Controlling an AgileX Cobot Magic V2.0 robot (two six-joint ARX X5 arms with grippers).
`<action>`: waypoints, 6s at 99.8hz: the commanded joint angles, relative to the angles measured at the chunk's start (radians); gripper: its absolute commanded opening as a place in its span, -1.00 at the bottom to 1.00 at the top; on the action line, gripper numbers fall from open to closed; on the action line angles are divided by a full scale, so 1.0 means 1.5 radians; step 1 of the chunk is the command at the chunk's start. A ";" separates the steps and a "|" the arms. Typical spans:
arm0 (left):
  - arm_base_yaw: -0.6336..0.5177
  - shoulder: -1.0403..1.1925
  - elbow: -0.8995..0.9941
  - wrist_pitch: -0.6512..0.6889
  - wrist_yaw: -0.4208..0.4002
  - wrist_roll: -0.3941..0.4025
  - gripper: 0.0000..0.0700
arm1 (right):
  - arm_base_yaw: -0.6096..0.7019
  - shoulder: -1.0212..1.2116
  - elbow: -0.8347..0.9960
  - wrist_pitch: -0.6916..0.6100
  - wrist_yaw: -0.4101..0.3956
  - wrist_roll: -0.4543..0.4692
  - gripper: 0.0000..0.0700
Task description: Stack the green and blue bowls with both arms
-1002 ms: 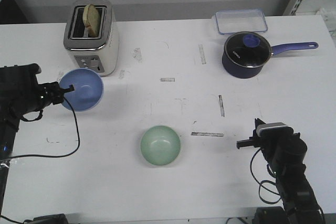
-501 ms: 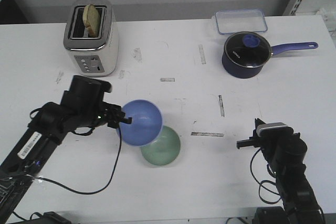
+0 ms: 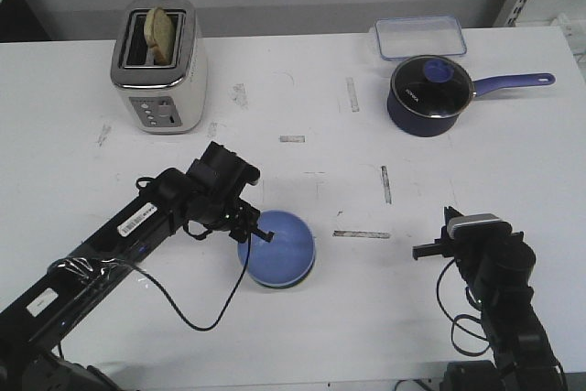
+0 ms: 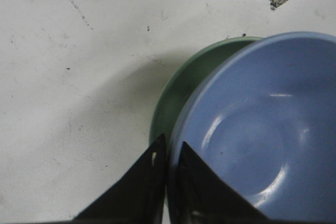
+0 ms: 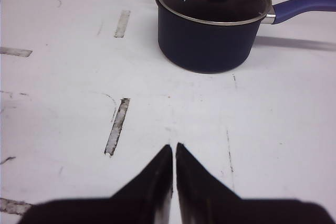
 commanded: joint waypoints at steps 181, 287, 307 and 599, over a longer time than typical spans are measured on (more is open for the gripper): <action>0.328 -0.355 -0.127 0.146 -0.138 0.088 -1.00 | 0.001 0.002 0.005 0.007 0.000 0.000 -1.00; 0.429 -0.797 -0.638 0.463 -0.138 0.086 -1.00 | 0.000 -0.227 -0.013 -0.081 0.052 0.017 -1.00; 0.429 -0.805 -0.638 0.465 -0.138 0.086 -1.00 | 0.000 -0.226 -0.013 -0.077 0.055 0.014 -1.00; 0.416 -1.073 -0.954 0.576 -0.138 0.038 -1.00 | -0.030 -0.404 -0.332 0.169 0.012 0.021 -1.00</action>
